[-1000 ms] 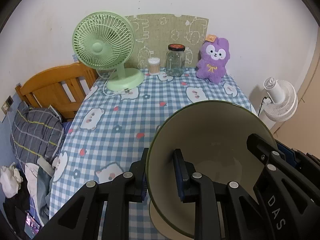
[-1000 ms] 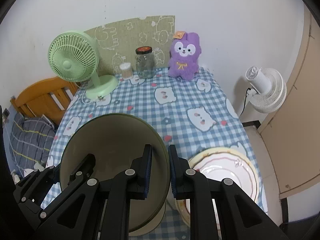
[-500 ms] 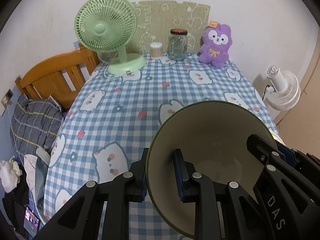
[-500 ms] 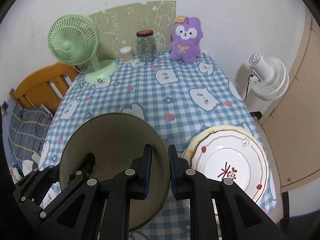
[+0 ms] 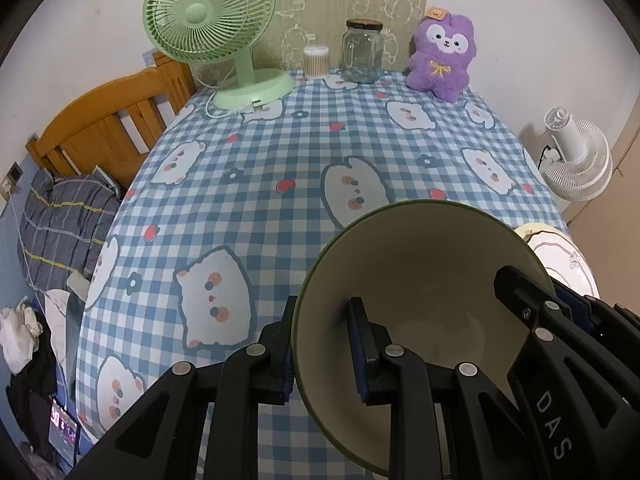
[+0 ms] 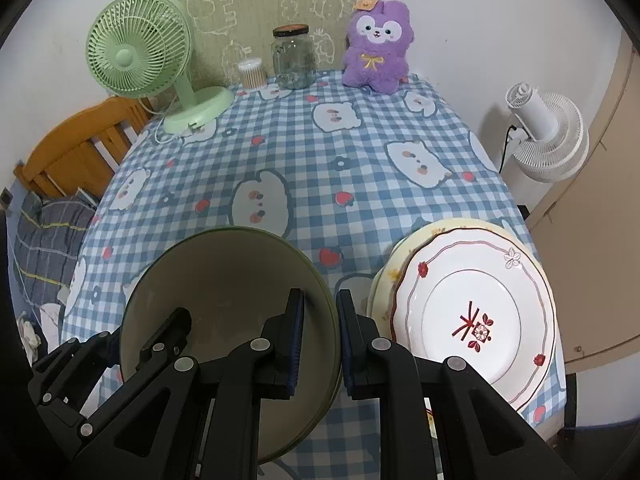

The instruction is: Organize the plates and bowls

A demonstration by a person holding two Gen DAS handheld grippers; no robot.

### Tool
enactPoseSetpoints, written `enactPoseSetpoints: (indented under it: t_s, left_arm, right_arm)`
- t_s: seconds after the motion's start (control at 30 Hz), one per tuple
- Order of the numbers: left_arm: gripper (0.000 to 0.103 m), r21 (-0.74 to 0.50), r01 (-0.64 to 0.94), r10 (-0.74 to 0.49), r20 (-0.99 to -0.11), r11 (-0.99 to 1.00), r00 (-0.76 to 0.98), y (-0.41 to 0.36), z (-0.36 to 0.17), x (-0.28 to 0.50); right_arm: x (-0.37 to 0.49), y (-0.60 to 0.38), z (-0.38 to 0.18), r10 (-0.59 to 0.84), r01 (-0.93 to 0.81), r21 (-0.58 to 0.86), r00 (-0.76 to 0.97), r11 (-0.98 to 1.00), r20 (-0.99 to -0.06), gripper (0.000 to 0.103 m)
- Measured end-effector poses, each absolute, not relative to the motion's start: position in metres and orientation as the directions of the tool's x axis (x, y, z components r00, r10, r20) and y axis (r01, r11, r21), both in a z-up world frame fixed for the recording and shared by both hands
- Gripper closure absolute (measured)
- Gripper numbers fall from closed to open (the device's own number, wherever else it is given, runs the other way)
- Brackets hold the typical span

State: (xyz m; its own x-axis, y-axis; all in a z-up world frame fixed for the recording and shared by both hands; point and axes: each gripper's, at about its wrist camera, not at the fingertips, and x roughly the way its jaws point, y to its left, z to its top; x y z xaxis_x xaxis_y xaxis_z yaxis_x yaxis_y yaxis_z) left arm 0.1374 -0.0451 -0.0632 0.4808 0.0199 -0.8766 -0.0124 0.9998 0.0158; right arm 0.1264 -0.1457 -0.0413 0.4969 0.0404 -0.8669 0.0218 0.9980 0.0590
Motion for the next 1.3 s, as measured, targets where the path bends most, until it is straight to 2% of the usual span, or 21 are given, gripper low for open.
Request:
enactPoseSetpoints:
  t_s: [0.8,0.87,0.93,1.0,1.1,1.3]
  left_arm:
    - [0.081,0.003,0.0,0.003,-0.898,1.0,0.441,-0.046,-0.081,0.14]
    - [0.075,-0.012,0.006,-0.013,-0.9,1.0,0.435,-0.046,-0.081,0.14]
    - [0.068,-0.006,0.009,-0.01,-0.896,1.0,0.443,-0.046,-0.078,0.141]
    - [0.06,-0.003,0.013,-0.009,-0.892,1.0,0.453,-0.046,-0.075,0.143]
    - [0.039,-0.019,0.015,-0.024,-0.887,1.0,0.462,-0.045,-0.071,0.149]
    - [0.036,-0.021,0.049,-0.042,-0.882,0.999,0.47,-0.047,-0.075,0.153]
  right_arm:
    - [0.13,-0.145,-0.059,0.011,0.034,0.03,0.458,0.999,-0.889,0.082]
    - [0.131,-0.146,-0.058,0.038,0.02,0.053,0.457,0.998,-0.889,0.074]
    - [0.132,-0.146,-0.056,0.054,0.011,0.067,0.46,0.998,-0.886,0.052]
    - [0.134,-0.146,-0.052,0.044,0.014,0.058,0.472,0.998,-0.88,0.039]
    - [0.138,-0.144,-0.047,0.031,0.005,0.038,0.487,0.999,-0.873,0.035]
    - [0.146,-0.144,-0.057,0.052,-0.02,0.048,0.464,0.999,-0.884,0.034]
